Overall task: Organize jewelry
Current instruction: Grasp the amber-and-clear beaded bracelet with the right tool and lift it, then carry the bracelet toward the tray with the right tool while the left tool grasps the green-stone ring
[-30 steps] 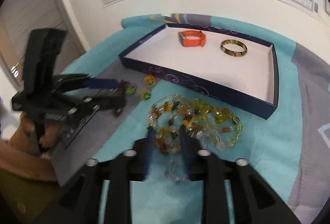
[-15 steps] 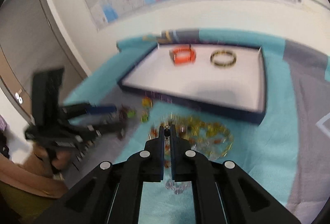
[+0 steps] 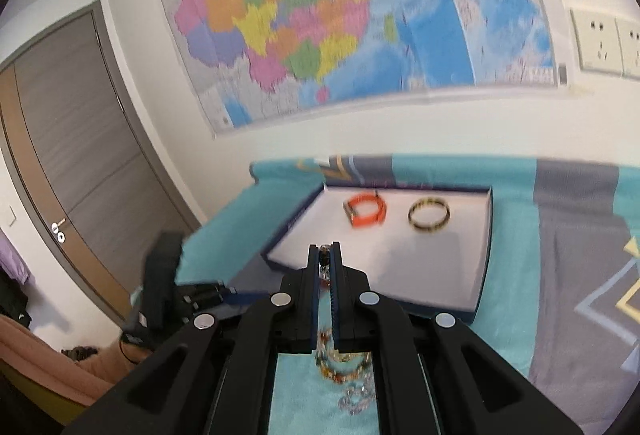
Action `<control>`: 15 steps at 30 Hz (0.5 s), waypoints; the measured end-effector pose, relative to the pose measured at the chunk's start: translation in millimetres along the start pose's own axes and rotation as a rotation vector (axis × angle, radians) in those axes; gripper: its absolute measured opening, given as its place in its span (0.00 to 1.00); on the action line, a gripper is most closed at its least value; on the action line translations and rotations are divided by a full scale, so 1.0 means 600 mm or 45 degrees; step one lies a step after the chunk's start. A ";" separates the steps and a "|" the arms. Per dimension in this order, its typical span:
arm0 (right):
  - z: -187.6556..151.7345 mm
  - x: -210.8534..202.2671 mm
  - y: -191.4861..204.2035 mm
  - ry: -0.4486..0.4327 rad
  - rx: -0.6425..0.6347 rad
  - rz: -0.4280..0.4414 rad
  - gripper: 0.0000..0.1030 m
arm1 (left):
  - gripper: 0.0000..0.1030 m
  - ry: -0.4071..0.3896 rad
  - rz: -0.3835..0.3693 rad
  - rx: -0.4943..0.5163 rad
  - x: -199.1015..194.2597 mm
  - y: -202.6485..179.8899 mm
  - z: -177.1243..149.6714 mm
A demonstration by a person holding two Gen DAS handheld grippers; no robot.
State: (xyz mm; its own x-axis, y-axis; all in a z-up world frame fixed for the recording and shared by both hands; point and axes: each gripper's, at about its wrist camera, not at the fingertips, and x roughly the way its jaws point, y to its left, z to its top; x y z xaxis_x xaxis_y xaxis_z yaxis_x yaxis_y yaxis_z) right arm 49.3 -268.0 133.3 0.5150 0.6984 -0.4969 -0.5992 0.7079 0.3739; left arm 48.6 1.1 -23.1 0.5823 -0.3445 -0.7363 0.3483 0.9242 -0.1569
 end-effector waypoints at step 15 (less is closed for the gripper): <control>0.054 -0.052 0.005 -0.154 -0.030 0.005 0.03 | 0.45 -0.030 -0.015 0.084 0.000 -0.014 0.019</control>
State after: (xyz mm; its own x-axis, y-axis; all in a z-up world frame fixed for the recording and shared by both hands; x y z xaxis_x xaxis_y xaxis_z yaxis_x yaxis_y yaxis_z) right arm 51.6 -284.2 175.1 0.5818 0.7100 -0.3968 -0.6150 0.7033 0.3565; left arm 54.0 -8.5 -14.1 0.5947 -0.3597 -0.7190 0.4024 0.9074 -0.1212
